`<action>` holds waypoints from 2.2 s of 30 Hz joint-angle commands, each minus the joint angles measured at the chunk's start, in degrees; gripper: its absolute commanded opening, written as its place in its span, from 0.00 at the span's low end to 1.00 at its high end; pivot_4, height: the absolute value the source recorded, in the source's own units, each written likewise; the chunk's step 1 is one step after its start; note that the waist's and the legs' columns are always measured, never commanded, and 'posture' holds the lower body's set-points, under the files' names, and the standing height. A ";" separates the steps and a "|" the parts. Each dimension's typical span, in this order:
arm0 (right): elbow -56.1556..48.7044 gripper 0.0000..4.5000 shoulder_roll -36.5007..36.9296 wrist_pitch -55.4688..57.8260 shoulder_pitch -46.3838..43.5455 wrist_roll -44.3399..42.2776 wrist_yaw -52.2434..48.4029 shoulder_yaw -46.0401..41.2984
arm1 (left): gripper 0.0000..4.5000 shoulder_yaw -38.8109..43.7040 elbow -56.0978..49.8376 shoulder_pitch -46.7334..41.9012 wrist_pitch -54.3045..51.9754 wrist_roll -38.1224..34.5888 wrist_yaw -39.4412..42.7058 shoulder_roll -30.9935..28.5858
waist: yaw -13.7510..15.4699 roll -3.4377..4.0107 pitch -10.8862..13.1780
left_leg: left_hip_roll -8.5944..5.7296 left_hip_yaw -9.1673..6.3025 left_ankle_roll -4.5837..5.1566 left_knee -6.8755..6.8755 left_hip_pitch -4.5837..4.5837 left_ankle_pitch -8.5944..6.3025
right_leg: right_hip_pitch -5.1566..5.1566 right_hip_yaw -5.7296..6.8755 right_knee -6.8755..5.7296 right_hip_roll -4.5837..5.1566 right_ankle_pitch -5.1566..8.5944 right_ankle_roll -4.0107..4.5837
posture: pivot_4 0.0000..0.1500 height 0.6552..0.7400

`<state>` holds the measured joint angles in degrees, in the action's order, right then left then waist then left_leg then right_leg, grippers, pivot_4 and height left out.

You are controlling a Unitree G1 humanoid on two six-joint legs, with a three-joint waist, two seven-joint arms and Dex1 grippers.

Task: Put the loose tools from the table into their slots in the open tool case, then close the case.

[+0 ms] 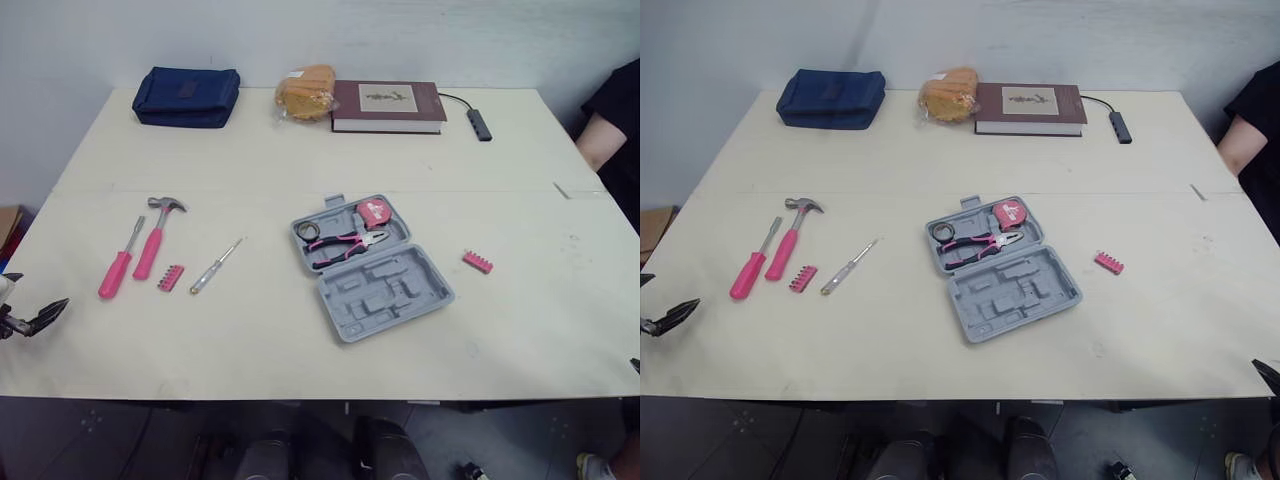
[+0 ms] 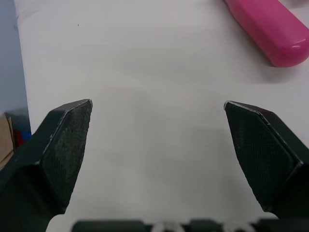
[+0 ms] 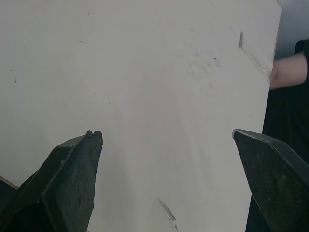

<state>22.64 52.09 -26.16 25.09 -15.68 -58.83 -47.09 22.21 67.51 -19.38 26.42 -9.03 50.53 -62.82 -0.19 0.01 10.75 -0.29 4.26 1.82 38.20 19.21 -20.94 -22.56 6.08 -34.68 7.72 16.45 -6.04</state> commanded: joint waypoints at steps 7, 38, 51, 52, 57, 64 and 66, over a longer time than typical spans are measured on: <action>-21.89 1.00 -0.03 16.35 -4.08 -9.25 0.62 7.38 | 0.98 -0.60 -32.51 3.99 -13.53 -13.78 14.12 8.47 | 0.08 0.09 0.02 | 0.00 -0.03 -0.17 0.30 0.03 -0.09 | 0.00 -0.20 -0.05 0.09 -0.01 0.02 | 1.00 1.00; 10.36 0.00 -12.15 30.24 -67.42 15.85 11.42 53.76 | 0.01 -31.13 -77.53 -0.39 -58.91 -4.82 -11.54 33.79 | 0.07 0.17 0.06 | 0.02 -0.50 0.15 1.17 1.06 0.07 | -0.29 0.39 -0.19 -0.28 -0.03 0.01 | 1.00 1.00; 10.07 0.00 -14.26 27.78 -67.01 15.61 4.22 54.69 | 0.01 -34.15 -72.63 -2.45 -55.67 -1.06 -14.24 38.88 | 0.12 0.17 0.06 | 0.02 -0.69 0.16 1.46 1.08 0.07 | -0.14 0.48 -0.30 -0.24 -0.04 -0.01 | 1.00 1.00; 7.43 0.00 -14.07 28.61 -65.42 14.81 3.32 54.43 | 0.01 -34.77 -71.72 -3.02 -54.70 -0.19 -14.20 39.15 | 0.25 0.18 0.06 | 0.02 -0.70 0.16 1.47 1.08 0.07 | -0.13 0.50 -0.30 -0.25 -0.04 -0.01 | 1.00 1.00; -3.39 0.00 -13.27 33.94 -58.58 13.49 2.68 53.29 | 0.01 -34.93 -69.47 -4.30 -53.35 -0.09 -13.10 40.71 | 0.32 0.20 0.04 | 0.00 -0.76 0.15 1.54 1.08 0.07 | -0.07 0.58 -0.31 -0.24 -0.05 -0.01 | 1.00 1.00; -22.68 0.00 -12.33 41.87 -46.19 11.37 5.67 49.96 | 0.01 -35.59 -64.98 -7.55 -49.94 0.71 -7.13 38.81 | 1.03 0.20 0.04 | 0.02 -0.85 0.11 1.62 1.07 0.04 | -0.02 0.62 -0.31 -0.25 -0.05 -0.02 | 1.00 1.00; -26.49 0.00 -12.09 43.71 -43.41 11.10 6.60 49.37 | 0.01 -35.69 -63.98 -8.25 -49.22 0.90 -5.16 37.79 | 1.13 0.20 0.04 | 0.00 -0.84 0.11 1.62 1.07 0.04 | -0.02 0.62 -0.32 -0.27 -0.05 -0.02 | 1.00 1.00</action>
<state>0.19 39.30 16.15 -19.54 -3.41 -52.51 3.31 -12.90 3.23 -26.97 -23.68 -8.54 43.49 -23.99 0.94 0.21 10.79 -0.28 3.43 1.93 39.83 20.28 -20.90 -22.58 6.68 -35.00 7.46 16.40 -6.06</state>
